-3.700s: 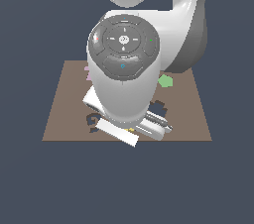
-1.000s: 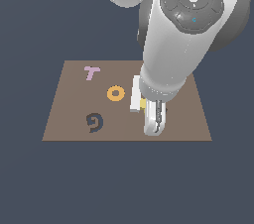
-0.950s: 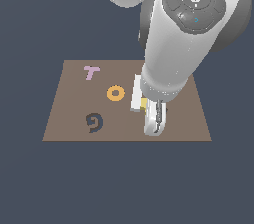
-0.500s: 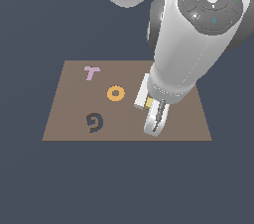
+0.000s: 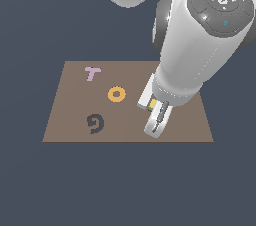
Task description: Insert a designated object into the corresponding slot on a board.
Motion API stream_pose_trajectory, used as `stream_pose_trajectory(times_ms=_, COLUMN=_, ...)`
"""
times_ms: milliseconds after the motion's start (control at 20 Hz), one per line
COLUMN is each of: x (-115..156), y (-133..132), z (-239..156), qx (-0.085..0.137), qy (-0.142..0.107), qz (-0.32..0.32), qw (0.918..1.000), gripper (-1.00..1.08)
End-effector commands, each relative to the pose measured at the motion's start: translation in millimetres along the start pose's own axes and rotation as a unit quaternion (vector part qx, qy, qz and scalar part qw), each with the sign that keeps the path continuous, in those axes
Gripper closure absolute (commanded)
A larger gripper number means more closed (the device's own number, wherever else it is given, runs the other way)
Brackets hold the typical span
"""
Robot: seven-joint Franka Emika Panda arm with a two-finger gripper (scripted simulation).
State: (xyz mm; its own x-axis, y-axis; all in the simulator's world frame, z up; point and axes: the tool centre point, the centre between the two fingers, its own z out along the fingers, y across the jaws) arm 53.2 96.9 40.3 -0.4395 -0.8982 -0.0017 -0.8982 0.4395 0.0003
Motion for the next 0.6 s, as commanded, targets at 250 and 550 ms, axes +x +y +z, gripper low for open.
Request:
stream_pose_trajectory(times_ms=250, x=-0.5, y=-0.3, z=3.5, qx=0.0, qy=0.0, qz=0.004, qw=1.0, gripper=1.08)
stream_pose_trajectory(times_ms=550, x=-0.7, y=-0.4, z=9.7, qx=0.0, qy=0.0, qz=0.005, qw=1.0, gripper=-0.92)
